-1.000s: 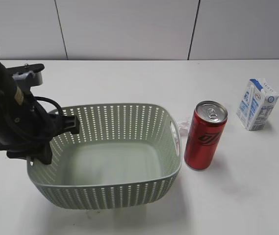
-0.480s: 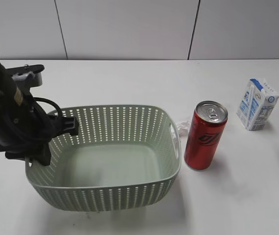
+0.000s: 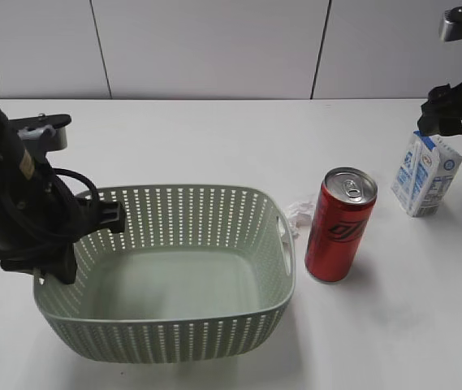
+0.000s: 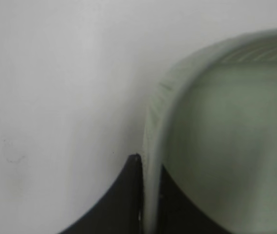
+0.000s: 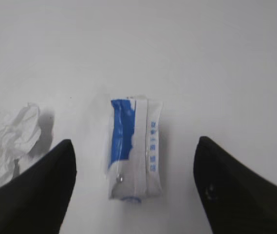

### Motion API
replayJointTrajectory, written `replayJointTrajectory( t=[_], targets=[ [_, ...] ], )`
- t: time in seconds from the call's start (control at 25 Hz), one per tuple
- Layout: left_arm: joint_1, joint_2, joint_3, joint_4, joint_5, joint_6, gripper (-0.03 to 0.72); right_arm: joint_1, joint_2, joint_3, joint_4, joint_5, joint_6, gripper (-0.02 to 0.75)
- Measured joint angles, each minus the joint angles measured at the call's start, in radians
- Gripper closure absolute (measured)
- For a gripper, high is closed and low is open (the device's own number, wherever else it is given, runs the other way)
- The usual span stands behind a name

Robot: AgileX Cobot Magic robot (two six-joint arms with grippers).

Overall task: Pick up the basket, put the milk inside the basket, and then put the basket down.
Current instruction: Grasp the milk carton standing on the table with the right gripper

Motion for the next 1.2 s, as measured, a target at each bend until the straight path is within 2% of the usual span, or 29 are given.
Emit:
replayJointTrajectory(
  t=[0.24,0.64,0.72,0.88,0.92,1.08,1.2],
  targets=[
    [0.000,0.000,0.000,0.000,0.002,0.001,0.690,0.000,0.106,-0.001,-0.002,-0.111,-0.001,0.148],
    [0.000,0.000,0.000,0.000,0.003,0.001,0.690,0.000,0.232,-0.001,-0.002,-0.166,0.000,0.157],
    [0.000,0.000,0.000,0.000,0.003,0.001,0.690,0.000,0.232,-0.001,-0.001,-0.163,0.000,0.194],
    [0.000,0.000,0.000,0.000,0.003,0.001,0.690,0.000,0.232,-0.002,-0.001,-0.150,0.000,0.388],
    [0.000,0.000,0.000,0.000,0.003,0.001,0.690,0.000,0.232,-0.003,-0.001,-0.148,0.000,0.413],
    [0.000,0.000,0.000,0.000,-0.001,0.001,0.690,0.000,0.232,-0.032,-0.001,-0.081,0.000,0.412],
    [0.000,0.000,0.000,0.002,-0.004,0.001,0.690,0.000,0.219,-0.072,0.000,0.041,0.000,0.412]
  ],
)
